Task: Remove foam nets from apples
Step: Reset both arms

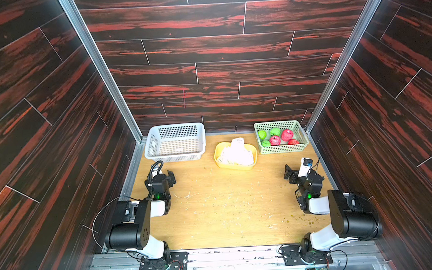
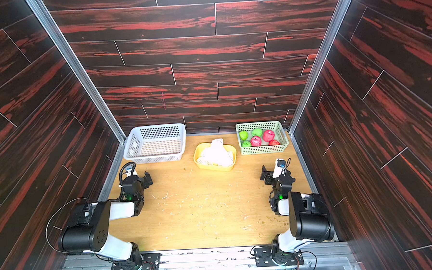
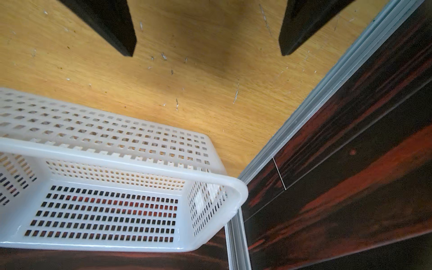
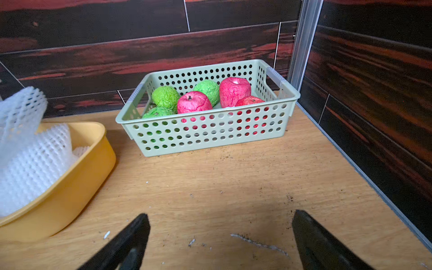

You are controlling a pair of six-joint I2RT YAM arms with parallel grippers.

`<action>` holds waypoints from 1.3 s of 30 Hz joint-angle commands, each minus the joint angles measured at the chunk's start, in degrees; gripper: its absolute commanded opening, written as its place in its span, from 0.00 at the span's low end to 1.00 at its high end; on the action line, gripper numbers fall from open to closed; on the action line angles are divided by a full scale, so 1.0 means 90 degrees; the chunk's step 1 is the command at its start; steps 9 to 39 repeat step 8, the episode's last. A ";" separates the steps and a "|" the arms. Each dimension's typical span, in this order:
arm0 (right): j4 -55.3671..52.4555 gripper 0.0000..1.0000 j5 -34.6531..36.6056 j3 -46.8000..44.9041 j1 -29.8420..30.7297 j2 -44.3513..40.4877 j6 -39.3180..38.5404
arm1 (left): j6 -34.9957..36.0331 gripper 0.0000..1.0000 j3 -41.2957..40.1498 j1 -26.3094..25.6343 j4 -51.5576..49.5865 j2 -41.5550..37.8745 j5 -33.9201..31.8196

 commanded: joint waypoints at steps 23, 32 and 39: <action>0.0090 0.99 -0.0093 0.0059 0.0020 0.0114 0.0092 | -0.0068 1.00 0.0038 0.0009 -0.0050 -0.0060 0.0089; 0.0090 0.99 -0.0093 0.0059 0.0020 0.0114 0.0092 | -0.0068 1.00 0.0038 0.0009 -0.0050 -0.0060 0.0089; 0.0090 0.99 -0.0093 0.0059 0.0020 0.0114 0.0092 | -0.0068 1.00 0.0038 0.0009 -0.0050 -0.0060 0.0089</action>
